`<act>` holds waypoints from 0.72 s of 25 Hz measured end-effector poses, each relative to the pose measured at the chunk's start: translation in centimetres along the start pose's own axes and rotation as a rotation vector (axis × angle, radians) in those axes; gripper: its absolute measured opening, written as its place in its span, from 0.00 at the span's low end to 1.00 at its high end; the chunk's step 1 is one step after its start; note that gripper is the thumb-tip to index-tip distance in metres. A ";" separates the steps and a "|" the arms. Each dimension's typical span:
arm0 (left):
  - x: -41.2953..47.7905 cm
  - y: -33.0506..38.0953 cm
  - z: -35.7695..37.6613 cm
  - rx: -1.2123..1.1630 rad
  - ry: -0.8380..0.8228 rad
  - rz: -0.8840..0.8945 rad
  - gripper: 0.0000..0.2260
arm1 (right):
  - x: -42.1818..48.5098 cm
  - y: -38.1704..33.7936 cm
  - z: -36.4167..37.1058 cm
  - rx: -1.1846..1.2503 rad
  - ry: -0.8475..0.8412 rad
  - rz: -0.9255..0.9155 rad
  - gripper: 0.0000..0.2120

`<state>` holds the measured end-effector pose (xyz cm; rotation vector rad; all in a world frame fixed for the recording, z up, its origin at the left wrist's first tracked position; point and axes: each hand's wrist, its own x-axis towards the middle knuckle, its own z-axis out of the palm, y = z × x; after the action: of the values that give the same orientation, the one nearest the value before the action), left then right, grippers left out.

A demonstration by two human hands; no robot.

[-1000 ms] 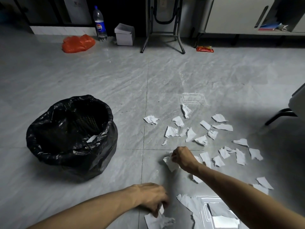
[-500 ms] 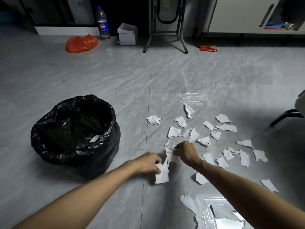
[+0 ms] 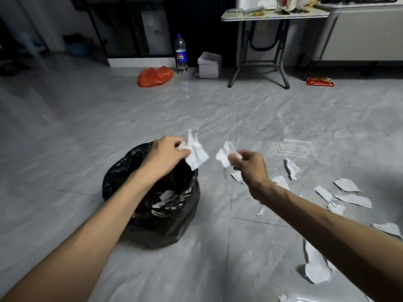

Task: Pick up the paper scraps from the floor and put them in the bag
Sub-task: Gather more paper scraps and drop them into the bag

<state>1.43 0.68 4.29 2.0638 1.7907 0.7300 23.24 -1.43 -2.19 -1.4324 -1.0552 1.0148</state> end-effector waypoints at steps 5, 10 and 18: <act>-1.0 -7.1 -1.3 0.153 -0.230 -0.334 0.05 | 0.2 -5.9 7.4 0.034 -0.239 -0.075 0.11; -0.8 -8.2 -2.9 0.100 0.021 -0.405 0.18 | -0.3 -6.4 11.5 -0.183 -0.499 0.058 0.04; -0.3 0.6 1.2 -0.088 0.076 0.041 0.11 | 2.2 -3.0 3.7 -0.331 -0.366 -0.036 0.06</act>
<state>2.55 0.45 3.61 2.0463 1.7281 0.8928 19.94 1.83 0.31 -1.5144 -1.5683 1.1408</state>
